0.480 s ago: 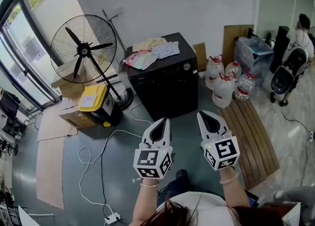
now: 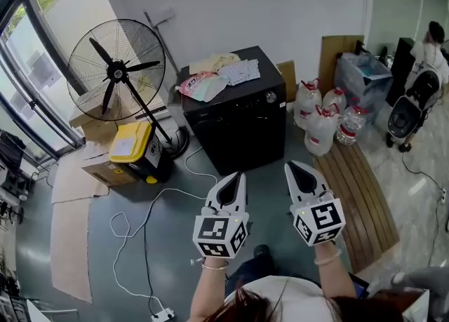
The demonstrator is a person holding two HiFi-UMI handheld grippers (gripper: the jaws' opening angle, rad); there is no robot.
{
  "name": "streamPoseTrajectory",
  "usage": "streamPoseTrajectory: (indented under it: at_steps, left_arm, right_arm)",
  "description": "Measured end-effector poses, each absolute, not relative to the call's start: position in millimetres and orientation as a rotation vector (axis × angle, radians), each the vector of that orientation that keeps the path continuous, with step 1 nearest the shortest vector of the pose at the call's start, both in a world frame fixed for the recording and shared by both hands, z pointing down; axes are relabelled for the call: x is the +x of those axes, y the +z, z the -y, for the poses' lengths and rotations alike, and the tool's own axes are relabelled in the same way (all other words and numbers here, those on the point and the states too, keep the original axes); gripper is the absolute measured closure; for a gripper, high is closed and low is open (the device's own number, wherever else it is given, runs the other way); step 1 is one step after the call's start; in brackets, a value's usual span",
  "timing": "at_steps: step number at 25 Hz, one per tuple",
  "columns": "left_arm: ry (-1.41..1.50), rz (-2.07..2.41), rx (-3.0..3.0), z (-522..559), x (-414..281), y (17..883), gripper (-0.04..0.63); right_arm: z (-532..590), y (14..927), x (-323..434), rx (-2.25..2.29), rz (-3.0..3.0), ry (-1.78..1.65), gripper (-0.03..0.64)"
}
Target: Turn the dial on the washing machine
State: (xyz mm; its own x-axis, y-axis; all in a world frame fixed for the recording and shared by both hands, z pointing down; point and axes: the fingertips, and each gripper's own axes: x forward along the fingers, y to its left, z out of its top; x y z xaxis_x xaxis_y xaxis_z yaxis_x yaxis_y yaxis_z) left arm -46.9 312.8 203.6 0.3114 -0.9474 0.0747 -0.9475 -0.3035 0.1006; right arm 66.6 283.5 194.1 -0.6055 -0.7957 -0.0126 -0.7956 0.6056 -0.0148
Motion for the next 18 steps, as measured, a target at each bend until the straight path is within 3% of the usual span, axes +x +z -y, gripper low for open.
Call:
streamPoseTrajectory:
  at_steps: [18]
  left_arm:
    - [-0.006,1.695,2.492,-233,-111,207,0.578]
  right_arm:
    - [-205,194,3,-1.482,-2.742,-0.011,0.592]
